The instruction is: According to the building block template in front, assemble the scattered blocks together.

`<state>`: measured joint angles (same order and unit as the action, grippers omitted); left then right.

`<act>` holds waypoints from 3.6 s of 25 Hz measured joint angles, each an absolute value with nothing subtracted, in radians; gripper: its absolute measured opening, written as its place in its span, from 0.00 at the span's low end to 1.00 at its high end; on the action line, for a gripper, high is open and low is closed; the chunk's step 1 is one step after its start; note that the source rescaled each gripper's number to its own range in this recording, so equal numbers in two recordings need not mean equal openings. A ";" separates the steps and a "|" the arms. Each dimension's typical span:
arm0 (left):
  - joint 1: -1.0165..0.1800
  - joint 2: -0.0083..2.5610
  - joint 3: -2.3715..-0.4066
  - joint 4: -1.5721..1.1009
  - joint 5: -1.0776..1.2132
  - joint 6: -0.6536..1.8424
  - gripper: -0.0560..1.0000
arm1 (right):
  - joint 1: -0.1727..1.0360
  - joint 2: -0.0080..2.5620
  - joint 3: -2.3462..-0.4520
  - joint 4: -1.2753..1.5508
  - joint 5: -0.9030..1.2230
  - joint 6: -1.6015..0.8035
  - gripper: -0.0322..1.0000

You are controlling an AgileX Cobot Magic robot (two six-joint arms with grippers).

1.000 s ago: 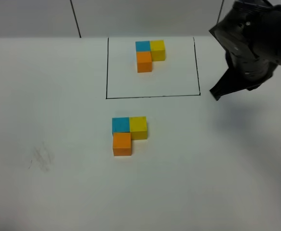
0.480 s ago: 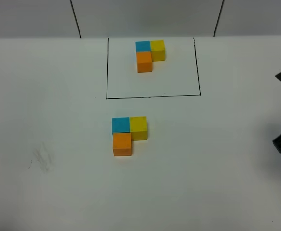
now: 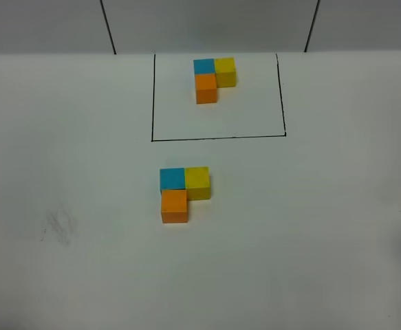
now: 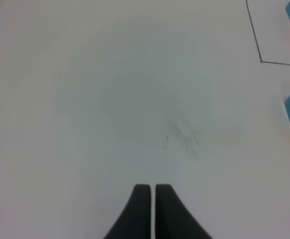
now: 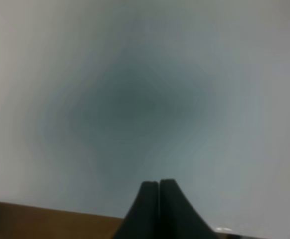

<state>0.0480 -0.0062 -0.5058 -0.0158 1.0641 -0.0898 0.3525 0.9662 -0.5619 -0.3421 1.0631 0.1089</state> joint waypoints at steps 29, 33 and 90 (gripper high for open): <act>0.048 -0.006 -0.506 -0.016 1.064 -0.090 0.06 | 0.206 0.592 -0.504 -0.097 1.063 -0.089 0.03; 0.048 -0.006 -0.506 -0.016 1.064 -0.090 0.06 | 0.130 0.442 -0.504 -0.086 1.065 -0.118 0.03; 0.048 -0.006 -0.506 -0.016 1.064 -0.090 0.06 | -0.010 -0.008 -0.503 -0.080 1.066 -0.129 0.03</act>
<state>0.0480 -0.0062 -0.5058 -0.0158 1.0641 -0.0898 -0.0098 -0.0076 -0.5030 -0.0804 1.0662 -0.1294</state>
